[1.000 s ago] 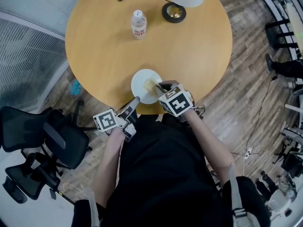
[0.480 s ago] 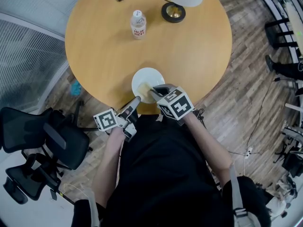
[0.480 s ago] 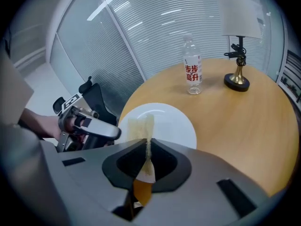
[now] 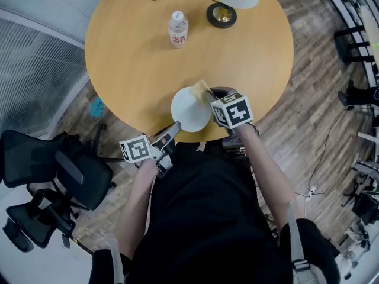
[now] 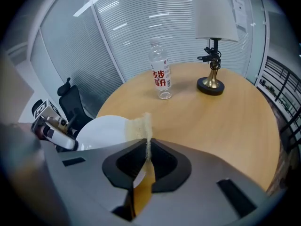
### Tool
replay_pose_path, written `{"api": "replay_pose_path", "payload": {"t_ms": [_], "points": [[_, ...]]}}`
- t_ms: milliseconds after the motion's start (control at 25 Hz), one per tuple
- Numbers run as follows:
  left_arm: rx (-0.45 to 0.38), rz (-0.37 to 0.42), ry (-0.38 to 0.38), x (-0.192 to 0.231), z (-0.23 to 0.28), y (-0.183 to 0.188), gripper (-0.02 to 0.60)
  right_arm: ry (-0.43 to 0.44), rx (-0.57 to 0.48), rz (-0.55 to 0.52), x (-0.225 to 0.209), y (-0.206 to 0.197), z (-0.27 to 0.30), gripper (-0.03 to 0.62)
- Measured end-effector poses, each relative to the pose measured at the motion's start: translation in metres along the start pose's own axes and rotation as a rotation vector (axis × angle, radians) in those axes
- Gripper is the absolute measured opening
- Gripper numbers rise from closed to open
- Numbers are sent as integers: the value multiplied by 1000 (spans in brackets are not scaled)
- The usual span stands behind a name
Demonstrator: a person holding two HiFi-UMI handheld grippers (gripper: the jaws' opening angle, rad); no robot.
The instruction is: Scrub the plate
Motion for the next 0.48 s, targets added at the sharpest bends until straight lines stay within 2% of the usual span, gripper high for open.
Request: {"api": "replay_pose_path", "payload": {"t_ms": [120,200,280,480], "points": [[7,51,-47,-8,4,0,23,24,-12,-24,13,5,3,31],[13,58,-42,-8,5,0,23,62,-19,-43,28,6,8,31],[15,50,-21,-5,5,0,23,109,-26,-58,45,6,14,31],[-8,-12,-33,-1,10,3,23,189,-6,-99,78,-6,21,31]]}}
Point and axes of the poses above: the fingertips, and each gripper's own axes: z forward along the fingers, x to its left, y out of its top, the point moved 6 cm from there along -z, backward along the fingers, and after that the axes turned 13 degrees about y, right-handed, at the moved point
